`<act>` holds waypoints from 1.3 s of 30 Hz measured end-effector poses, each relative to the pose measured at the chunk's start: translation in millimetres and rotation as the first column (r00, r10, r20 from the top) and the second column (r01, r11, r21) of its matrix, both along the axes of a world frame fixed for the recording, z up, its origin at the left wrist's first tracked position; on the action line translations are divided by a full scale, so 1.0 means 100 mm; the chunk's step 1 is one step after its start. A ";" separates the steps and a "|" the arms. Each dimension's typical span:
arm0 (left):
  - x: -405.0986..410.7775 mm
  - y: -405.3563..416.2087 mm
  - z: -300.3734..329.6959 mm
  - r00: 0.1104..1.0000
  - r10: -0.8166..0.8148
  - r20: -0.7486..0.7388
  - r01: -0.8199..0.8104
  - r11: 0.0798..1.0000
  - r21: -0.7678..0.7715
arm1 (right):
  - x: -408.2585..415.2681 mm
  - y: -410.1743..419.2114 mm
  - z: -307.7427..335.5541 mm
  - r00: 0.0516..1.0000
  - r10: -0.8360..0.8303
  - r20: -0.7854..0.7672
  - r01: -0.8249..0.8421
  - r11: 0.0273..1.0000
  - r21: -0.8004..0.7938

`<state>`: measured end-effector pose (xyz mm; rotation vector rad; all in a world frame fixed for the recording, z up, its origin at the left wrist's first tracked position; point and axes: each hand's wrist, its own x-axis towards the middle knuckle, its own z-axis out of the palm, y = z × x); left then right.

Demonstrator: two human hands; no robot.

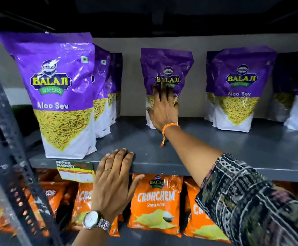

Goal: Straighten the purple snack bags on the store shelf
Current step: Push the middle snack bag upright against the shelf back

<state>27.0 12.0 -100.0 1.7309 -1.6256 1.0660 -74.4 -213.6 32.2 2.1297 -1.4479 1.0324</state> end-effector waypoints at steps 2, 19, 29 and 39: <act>0.03 -0.04 -0.02 1.000 -0.013 0.016 0.013 0.999 -0.041 | 0.00 0.05 0.02 1.000 0.008 0.001 -0.008 1.000 0.005; 0.10 -0.08 -0.05 0.997 -0.082 -0.008 0.081 0.997 -0.005 | -0.35 1.28 0.04 1.000 -0.002 0.004 0.003 0.994 -0.113; 0.11 -0.04 -0.02 0.986 -0.160 -0.046 0.157 0.986 -0.057 | -0.50 2.01 -0.04 0.998 0.047 0.038 -0.039 0.984 -0.174; 0.05 0.01 0.02 0.981 -0.163 -0.105 0.159 0.986 -0.044 | -0.64 2.40 -0.22 0.991 0.094 0.100 -0.064 0.961 -0.269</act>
